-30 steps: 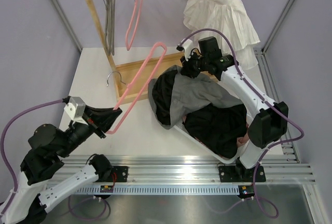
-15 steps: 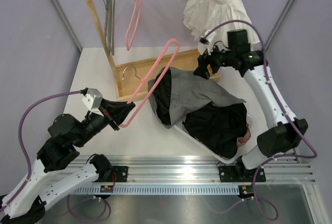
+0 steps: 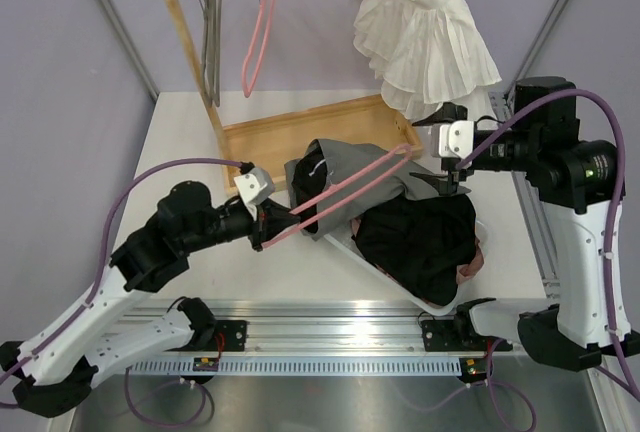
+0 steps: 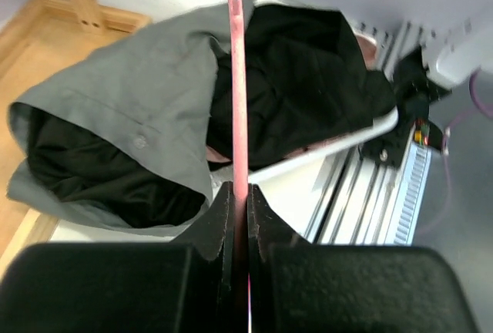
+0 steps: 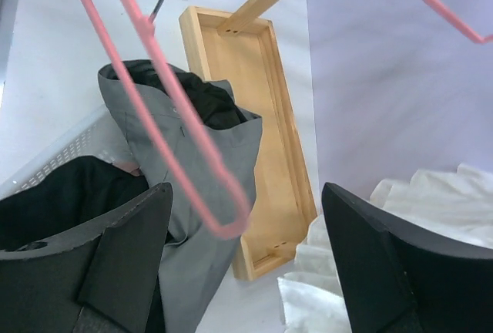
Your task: Remove the skirt from the hanger
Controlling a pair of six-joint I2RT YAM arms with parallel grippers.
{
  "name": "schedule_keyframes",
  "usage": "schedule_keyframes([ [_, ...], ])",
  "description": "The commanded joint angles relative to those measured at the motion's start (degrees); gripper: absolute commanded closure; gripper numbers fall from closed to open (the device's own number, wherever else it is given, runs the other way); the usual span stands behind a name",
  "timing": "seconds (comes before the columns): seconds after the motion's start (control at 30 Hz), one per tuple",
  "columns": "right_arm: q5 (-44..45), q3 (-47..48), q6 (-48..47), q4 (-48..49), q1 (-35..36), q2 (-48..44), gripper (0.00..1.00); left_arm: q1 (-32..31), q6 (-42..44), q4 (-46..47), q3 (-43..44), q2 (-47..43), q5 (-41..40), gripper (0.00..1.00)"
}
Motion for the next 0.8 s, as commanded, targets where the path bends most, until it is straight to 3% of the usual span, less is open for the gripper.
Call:
schedule_keyframes([
  [0.0, -4.4, 0.8, -11.7, -20.0, 1.0, 3.3, 0.14, 0.1, 7.7, -1.0, 2.5, 1.5, 9.4, 1.00],
  [0.13, -2.7, -1.0, -11.3, -20.1, 3.3, 4.5, 0.14, 0.1, 12.0, -2.9, 3.1, 3.2, 11.8, 1.00],
  [0.4, 4.5, -7.2, -7.7, -20.0, 12.3, 5.8, 0.16, 0.2, 12.9, -3.4, 3.6, 3.4, 10.9, 1.00],
  [0.77, 6.4, -11.9, -4.9, -20.1, 15.0, 7.5, 0.24, 0.1, 13.8, -4.4, 3.0, 1.6, 7.6, 1.00],
])
